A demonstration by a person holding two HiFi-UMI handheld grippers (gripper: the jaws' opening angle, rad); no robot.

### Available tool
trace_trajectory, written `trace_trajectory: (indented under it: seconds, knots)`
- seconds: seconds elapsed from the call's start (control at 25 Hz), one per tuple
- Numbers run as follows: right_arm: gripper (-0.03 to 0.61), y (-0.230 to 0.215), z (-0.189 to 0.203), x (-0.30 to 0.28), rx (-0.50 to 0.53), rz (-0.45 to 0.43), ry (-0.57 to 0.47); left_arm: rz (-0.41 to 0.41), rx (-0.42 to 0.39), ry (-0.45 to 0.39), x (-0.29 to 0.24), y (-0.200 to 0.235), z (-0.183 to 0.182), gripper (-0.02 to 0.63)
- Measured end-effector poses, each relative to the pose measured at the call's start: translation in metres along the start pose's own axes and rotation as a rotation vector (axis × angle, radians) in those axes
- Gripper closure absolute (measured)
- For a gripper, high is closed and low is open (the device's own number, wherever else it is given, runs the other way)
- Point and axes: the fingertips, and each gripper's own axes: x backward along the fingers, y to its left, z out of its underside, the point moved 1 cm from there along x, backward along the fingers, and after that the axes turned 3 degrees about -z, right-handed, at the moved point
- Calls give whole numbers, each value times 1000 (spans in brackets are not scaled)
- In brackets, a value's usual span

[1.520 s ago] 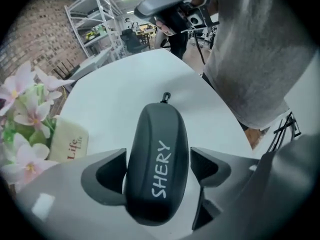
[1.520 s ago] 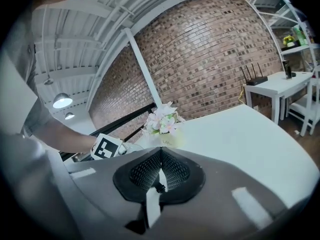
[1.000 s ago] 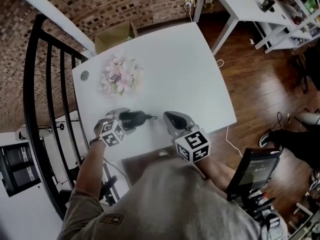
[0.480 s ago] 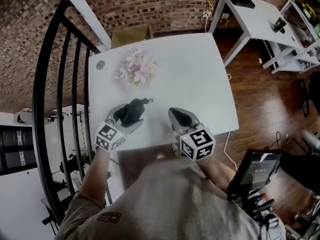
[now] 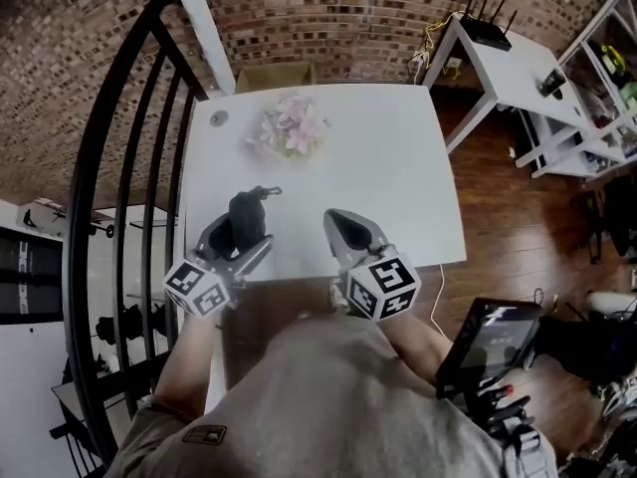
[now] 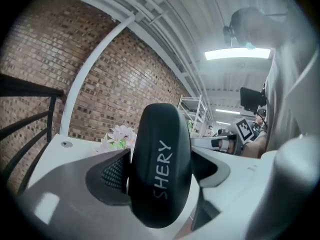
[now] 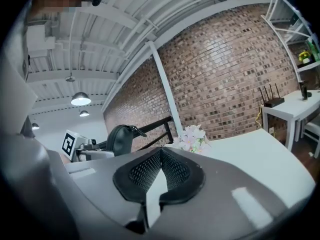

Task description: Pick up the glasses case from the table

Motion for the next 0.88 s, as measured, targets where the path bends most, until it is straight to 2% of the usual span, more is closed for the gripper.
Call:
trace_trajectory:
  seconds: [0.2, 0.64, 0.88]
  knots:
    - [568, 23, -3, 14, 9, 9, -24, 30, 72, -71, 33, -25, -13, 249]
    - [568, 40, -8, 46, 18, 6, -61, 105, 154, -194, 64, -69, -31, 249]
    - [568, 31, -11, 59, 12, 20, -76, 152, 169, -204, 58, -85, -33, 249]
